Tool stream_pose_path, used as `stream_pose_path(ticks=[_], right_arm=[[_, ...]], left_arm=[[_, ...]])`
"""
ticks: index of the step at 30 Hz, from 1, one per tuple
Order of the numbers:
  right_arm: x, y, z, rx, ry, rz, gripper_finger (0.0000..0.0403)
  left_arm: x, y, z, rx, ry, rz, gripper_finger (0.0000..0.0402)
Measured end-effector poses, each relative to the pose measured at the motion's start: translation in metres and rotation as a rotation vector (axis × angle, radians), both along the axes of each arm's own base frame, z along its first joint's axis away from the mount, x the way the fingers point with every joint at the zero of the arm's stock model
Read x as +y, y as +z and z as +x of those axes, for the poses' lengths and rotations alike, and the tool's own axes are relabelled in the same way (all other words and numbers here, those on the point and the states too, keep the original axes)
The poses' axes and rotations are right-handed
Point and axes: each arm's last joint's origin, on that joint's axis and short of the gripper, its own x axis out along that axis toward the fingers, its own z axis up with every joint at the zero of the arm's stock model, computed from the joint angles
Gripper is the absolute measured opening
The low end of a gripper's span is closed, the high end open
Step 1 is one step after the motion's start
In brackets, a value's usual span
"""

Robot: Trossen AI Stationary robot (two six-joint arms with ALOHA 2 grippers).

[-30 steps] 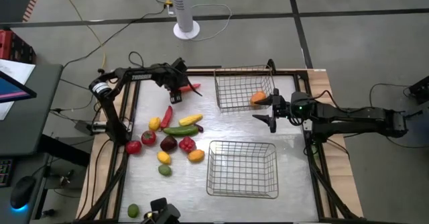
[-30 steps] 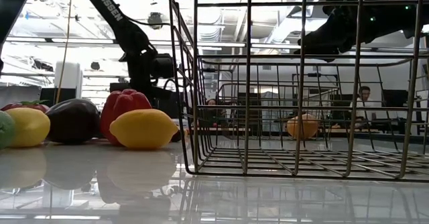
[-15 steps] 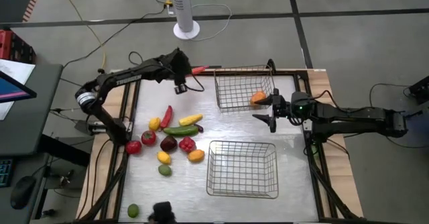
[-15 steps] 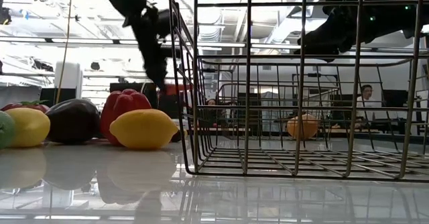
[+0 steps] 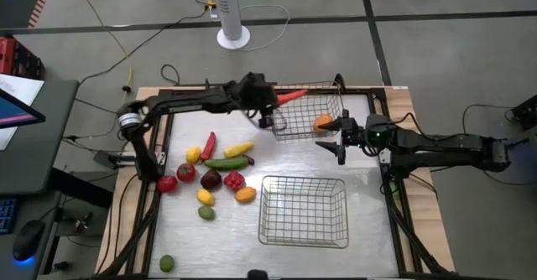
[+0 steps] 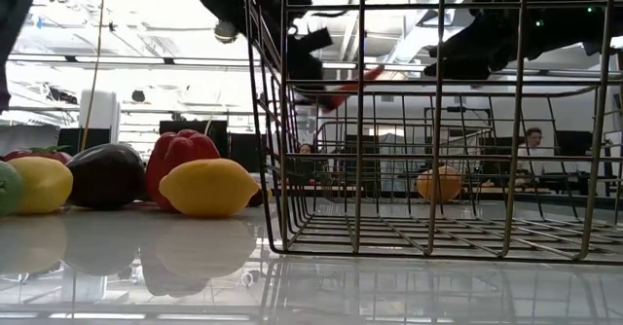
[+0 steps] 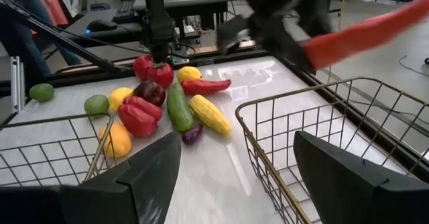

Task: Sort produce into baskets
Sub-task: Put the orange carrot into the top wire basket, then put the yellow corn into the top wire basket

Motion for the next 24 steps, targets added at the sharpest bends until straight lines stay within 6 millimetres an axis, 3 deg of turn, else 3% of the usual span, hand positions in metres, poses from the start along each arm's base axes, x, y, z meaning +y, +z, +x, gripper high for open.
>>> stream_pose_path(ticks=[5, 10, 15, 18, 24], right_arm=[[0.001, -0.002, 0.000, 0.020, 0.012, 0.008, 0.0315], [0.002, -0.003, 0.000, 0.027, 0.020, 0.013, 0.0315], [0.002, -0.004, -0.001, 0.036, 0.019, 0.012, 0.0315], [0.002, -0.004, -0.002, 0.051, 0.018, 0.014, 0.0315], [0.002, -0.004, -0.003, 0.054, 0.019, 0.009, 0.0315]], left_arm=[[0.008, 0.002, 0.024, -0.043, 0.016, -0.063, 0.0166], [0.007, 0.003, 0.027, 0.019, -0.009, -0.115, 0.0239], [-0.005, 0.019, 0.010, 0.141, -0.036, -0.161, 0.0285], [-0.020, 0.027, -0.006, 0.238, -0.048, -0.231, 0.0286], [-0.052, 0.022, -0.021, 0.371, -0.048, -0.328, 0.0285]])
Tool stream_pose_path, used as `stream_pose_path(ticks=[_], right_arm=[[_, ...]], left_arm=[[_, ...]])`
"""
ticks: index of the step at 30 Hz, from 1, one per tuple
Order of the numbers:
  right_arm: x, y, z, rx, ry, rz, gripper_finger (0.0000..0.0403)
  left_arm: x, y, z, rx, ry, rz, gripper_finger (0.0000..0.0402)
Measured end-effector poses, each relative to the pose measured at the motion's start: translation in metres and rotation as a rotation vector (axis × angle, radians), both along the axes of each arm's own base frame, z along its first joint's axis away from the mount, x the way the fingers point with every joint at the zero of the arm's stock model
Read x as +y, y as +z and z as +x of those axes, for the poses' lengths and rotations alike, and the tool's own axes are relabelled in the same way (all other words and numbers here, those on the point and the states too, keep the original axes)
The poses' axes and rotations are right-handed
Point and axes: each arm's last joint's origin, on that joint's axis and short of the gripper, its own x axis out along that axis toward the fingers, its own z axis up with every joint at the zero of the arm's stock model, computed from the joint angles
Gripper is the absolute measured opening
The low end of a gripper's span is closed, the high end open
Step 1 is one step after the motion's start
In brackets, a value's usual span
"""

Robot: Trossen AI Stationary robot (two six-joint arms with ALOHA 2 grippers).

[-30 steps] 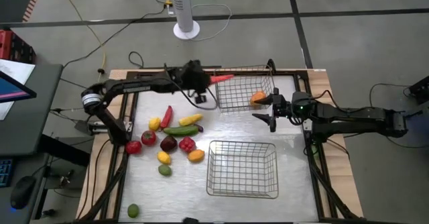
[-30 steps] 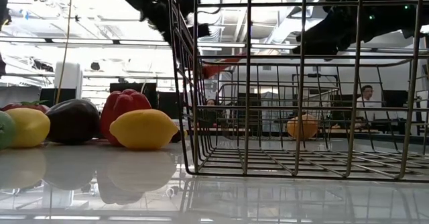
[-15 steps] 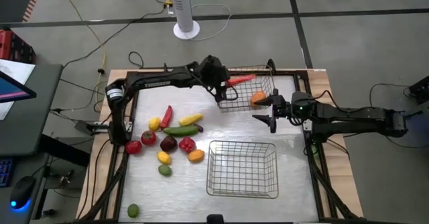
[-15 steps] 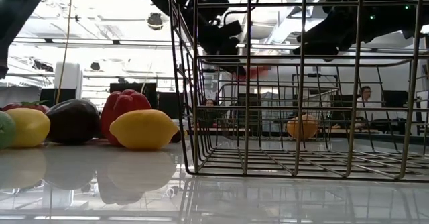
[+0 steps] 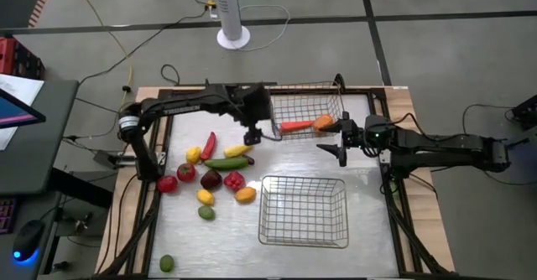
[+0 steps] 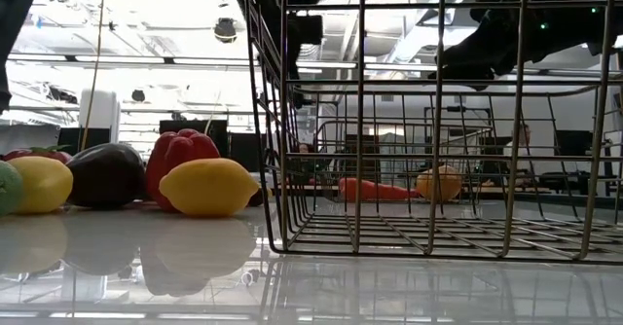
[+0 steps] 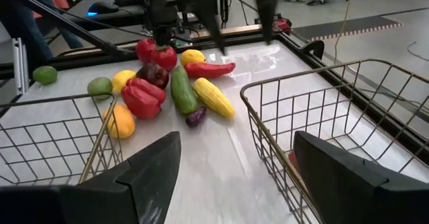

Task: Sort produce into baskets
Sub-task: Put the yellow corn into the top wire basket

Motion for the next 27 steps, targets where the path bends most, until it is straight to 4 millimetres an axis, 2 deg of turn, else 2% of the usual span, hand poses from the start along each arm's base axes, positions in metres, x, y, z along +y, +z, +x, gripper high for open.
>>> stream_pose_path(ticks=[2, 4, 12, 18, 27], right_arm=[[0.000, 0.000, 0.000, 0.000, 0.002, 0.000, 0.0315], [0.001, 0.000, 0.000, 0.000, 0.008, 0.000, 0.0315], [0.005, 0.002, 0.002, -0.017, 0.033, -0.020, 0.0315], [0.006, 0.003, 0.002, -0.025, 0.040, -0.025, 0.0315], [0.006, 0.003, 0.002, -0.025, 0.040, -0.021, 0.0315]], left_arm=[[-0.008, -0.009, -0.007, 0.020, 0.004, -0.016, 0.0285], [-0.012, -0.026, -0.014, 0.056, 0.032, -0.031, 0.0285], [-0.016, -0.083, -0.040, 0.095, 0.198, -0.100, 0.0285], [-0.019, -0.101, -0.046, 0.097, 0.236, -0.151, 0.0285], [-0.021, -0.127, -0.056, 0.082, 0.261, -0.127, 0.0285]])
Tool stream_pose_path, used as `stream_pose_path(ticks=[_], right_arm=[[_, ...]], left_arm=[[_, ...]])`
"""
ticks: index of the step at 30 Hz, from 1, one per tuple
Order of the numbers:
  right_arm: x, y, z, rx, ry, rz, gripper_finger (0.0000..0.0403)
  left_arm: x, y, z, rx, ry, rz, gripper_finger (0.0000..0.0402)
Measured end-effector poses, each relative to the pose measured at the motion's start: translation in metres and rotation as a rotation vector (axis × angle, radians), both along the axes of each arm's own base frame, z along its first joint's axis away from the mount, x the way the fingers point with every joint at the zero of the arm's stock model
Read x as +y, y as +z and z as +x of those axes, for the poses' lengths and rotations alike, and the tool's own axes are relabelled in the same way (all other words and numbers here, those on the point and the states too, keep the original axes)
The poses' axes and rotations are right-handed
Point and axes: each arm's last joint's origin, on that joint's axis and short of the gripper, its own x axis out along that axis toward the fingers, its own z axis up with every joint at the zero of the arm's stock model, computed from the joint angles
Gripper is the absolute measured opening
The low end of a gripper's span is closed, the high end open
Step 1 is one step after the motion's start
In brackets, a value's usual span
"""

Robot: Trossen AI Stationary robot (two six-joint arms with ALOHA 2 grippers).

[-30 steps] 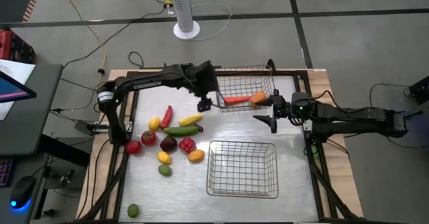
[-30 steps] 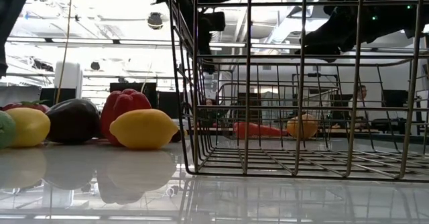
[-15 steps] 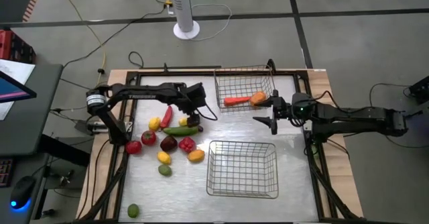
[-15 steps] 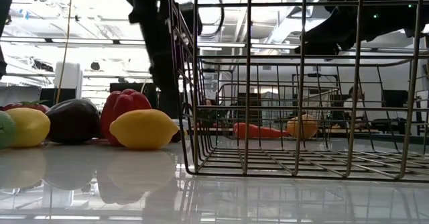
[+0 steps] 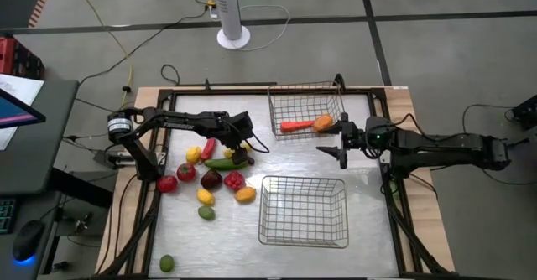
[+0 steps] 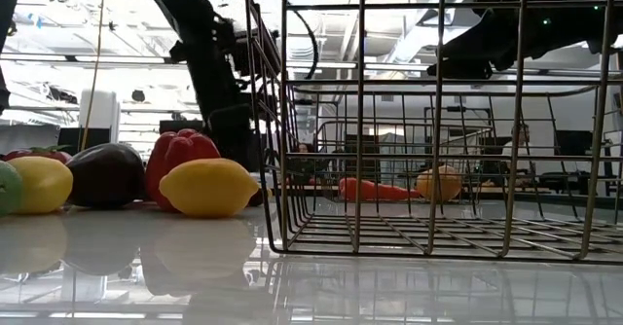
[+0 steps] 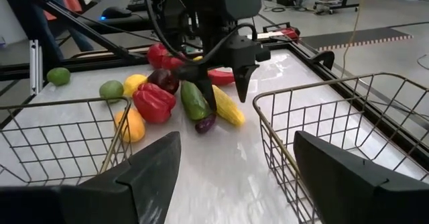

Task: Sort produce into baskets
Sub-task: Put the yellow corn into the top wire basket

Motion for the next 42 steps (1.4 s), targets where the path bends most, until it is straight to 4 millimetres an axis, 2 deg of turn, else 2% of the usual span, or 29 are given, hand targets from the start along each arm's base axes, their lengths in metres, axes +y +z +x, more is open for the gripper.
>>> stream_pose_path(ticks=[5, 8, 16, 19, 25, 32, 36, 39, 42], right_arm=[[0.000, 0.001, 0.000, -0.015, 0.000, -0.004, 0.0315], [0.000, 0.003, 0.000, -0.026, 0.000, -0.007, 0.0315], [0.000, 0.002, 0.000, -0.021, 0.000, -0.008, 0.0315], [0.000, 0.001, 0.000, -0.015, 0.000, -0.007, 0.0315], [-0.001, 0.002, 0.000, -0.015, -0.001, -0.013, 0.0315], [-0.001, 0.002, 0.000, -0.016, 0.000, -0.015, 0.0315], [-0.001, 0.002, 0.000, -0.016, 0.000, -0.018, 0.0315], [0.000, 0.002, 0.000, -0.017, 0.001, -0.018, 0.0315], [0.000, 0.002, 0.000, -0.019, 0.001, -0.018, 0.0315]], left_arm=[[-0.001, -0.008, -0.007, 0.044, 0.013, 0.024, 0.0280], [-0.001, -0.009, -0.008, 0.058, 0.018, 0.038, 0.0261], [0.001, -0.009, -0.009, 0.070, 0.007, 0.064, 0.0150], [0.003, -0.005, -0.010, 0.097, -0.002, 0.052, 0.0120], [0.015, 0.028, 0.007, 0.064, -0.013, 0.156, 0.0133], [0.033, 0.088, 0.033, -0.013, 0.057, 0.509, 0.0148], [0.038, 0.114, 0.051, -0.228, 0.041, 0.570, 0.0146], [0.040, 0.125, 0.062, -0.409, -0.019, 0.570, 0.0148], [0.049, 0.130, 0.073, -0.565, -0.003, 0.595, 0.0154]])
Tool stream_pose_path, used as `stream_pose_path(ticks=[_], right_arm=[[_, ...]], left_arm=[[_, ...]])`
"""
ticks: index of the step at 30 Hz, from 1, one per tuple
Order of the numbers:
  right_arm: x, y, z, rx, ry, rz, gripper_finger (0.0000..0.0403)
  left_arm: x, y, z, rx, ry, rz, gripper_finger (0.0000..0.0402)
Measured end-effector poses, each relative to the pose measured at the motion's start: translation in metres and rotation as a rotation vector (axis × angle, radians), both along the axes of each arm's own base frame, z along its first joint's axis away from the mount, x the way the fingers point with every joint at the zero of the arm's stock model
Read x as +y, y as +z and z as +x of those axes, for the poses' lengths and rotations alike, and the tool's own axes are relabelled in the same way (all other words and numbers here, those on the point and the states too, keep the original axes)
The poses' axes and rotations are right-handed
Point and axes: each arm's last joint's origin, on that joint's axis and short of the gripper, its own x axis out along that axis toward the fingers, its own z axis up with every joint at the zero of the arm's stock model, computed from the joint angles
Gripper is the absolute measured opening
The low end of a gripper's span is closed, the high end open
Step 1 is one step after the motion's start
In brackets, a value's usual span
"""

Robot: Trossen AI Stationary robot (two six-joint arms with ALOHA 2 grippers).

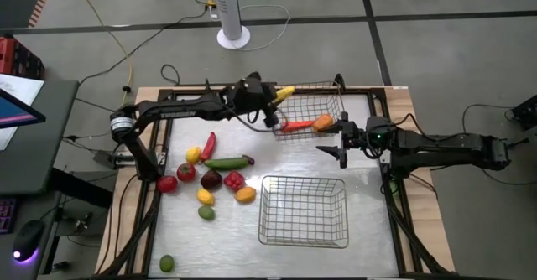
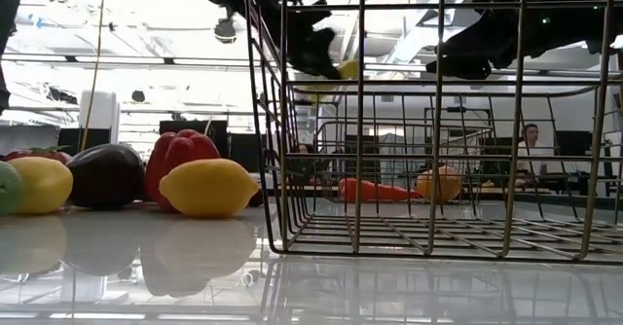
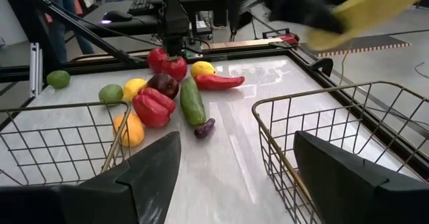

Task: Sort produce into baskets
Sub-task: Put the yellow corn into the top wire basket, then put the green cucumber into the top wire basket

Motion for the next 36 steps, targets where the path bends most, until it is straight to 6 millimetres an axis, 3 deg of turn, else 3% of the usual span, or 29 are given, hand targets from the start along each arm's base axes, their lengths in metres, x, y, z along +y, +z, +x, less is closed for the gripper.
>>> stream_pose_path(ticks=[6, 9, 12, 17, 22, 25, 29, 36], right_arm=[[0.001, 0.000, 0.000, -0.002, 0.002, 0.008, 0.0315], [0.001, 0.000, 0.000, -0.002, 0.002, 0.010, 0.0315], [0.001, 0.000, 0.000, 0.000, 0.001, 0.010, 0.0315], [0.000, -0.001, 0.000, 0.009, -0.002, 0.012, 0.0315], [0.000, -0.001, 0.000, 0.012, -0.003, 0.006, 0.0315], [-0.001, -0.001, -0.001, 0.011, -0.008, 0.006, 0.0315], [-0.001, -0.001, -0.001, 0.006, -0.011, 0.009, 0.0315], [-0.001, 0.000, 0.000, -0.006, -0.010, 0.019, 0.0315]], left_arm=[[0.019, -0.010, 0.014, -0.147, -0.102, -0.139, 0.0201], [0.023, -0.015, 0.016, -0.111, -0.122, -0.190, 0.0243], [0.021, -0.005, 0.011, -0.029, -0.139, -0.181, 0.0280], [-0.001, 0.019, -0.020, 0.146, -0.157, -0.248, 0.0293], [-0.038, 0.016, -0.053, 0.234, -0.130, -0.312, 0.0286], [-0.062, 0.005, -0.073, 0.243, -0.121, -0.360, 0.0284], [-0.090, -0.024, -0.091, 0.295, -0.112, -0.458, 0.0284], [-0.111, -0.072, -0.103, 0.385, -0.066, -0.569, 0.0284]])
